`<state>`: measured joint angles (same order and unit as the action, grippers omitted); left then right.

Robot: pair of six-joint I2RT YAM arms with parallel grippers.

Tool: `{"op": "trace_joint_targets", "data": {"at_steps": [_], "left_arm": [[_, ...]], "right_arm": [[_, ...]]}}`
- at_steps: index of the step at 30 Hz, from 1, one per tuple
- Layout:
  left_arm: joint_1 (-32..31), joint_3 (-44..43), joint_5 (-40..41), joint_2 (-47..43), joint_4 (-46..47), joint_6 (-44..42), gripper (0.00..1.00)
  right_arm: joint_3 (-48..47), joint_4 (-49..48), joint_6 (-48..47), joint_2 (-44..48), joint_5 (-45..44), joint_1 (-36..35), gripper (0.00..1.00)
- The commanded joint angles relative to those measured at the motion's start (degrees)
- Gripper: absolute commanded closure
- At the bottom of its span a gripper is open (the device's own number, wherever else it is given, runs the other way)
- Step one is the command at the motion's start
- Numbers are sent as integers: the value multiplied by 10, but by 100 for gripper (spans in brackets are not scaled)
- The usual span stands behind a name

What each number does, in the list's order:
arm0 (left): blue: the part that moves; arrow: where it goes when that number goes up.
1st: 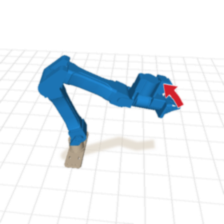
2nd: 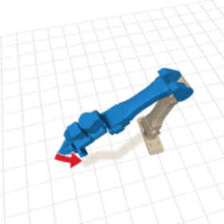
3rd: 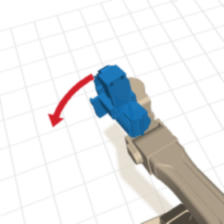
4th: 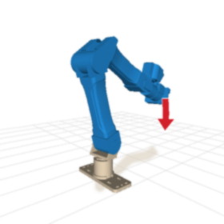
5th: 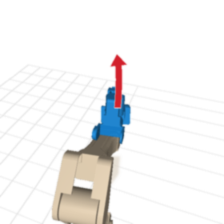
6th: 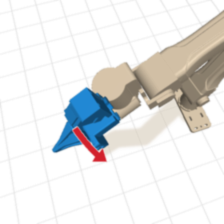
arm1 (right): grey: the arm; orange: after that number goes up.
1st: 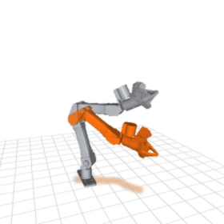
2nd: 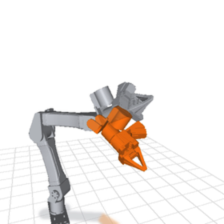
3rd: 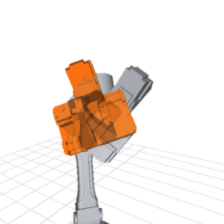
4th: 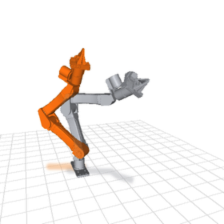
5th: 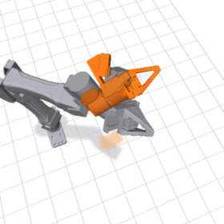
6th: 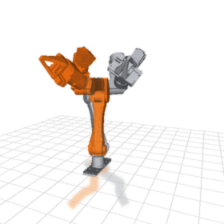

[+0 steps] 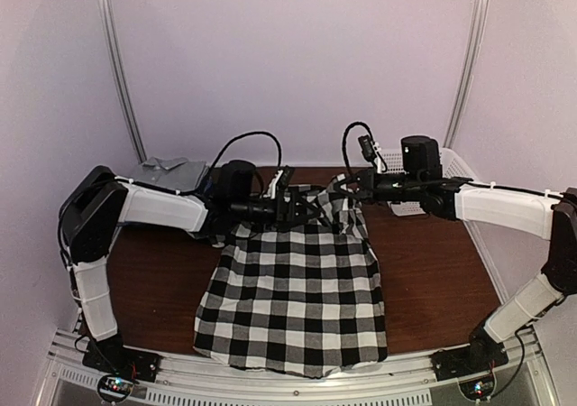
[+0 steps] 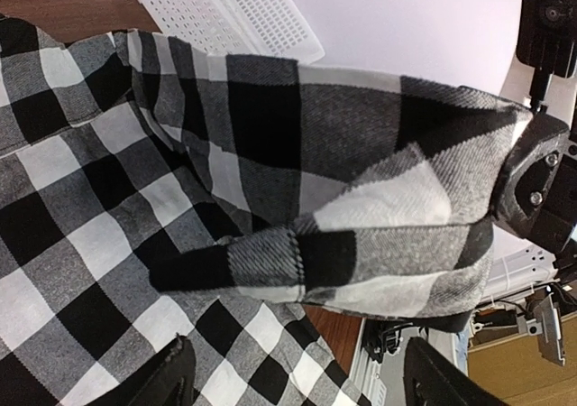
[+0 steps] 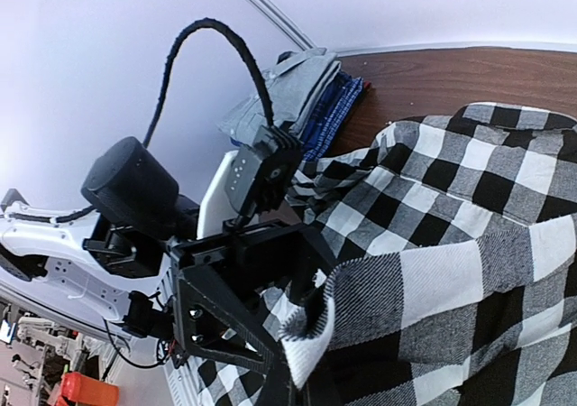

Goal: Fold and stack the long sleeve shirts
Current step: Pick up the sleeve from the center of the board, then pass from the right arm to the left

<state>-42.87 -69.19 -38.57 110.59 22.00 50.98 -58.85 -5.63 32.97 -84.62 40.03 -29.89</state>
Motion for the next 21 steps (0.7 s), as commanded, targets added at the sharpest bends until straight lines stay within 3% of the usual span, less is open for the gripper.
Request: {"op": "trace_joint_targets", "data": {"at_steps": [1, 8, 21], "left_arm": [[-5, 6, -24, 22, 142, 31, 17], [-13, 1, -14, 67, 227, 53, 13], [-28, -22, -7, 97, 361, 103, 12]], "right_arm": [[19, -84, 56, 20, 65, 15, 100], [33, -141, 107, 26, 97, 25, 100], [51, -159, 123, 34, 107, 33, 100]]}}
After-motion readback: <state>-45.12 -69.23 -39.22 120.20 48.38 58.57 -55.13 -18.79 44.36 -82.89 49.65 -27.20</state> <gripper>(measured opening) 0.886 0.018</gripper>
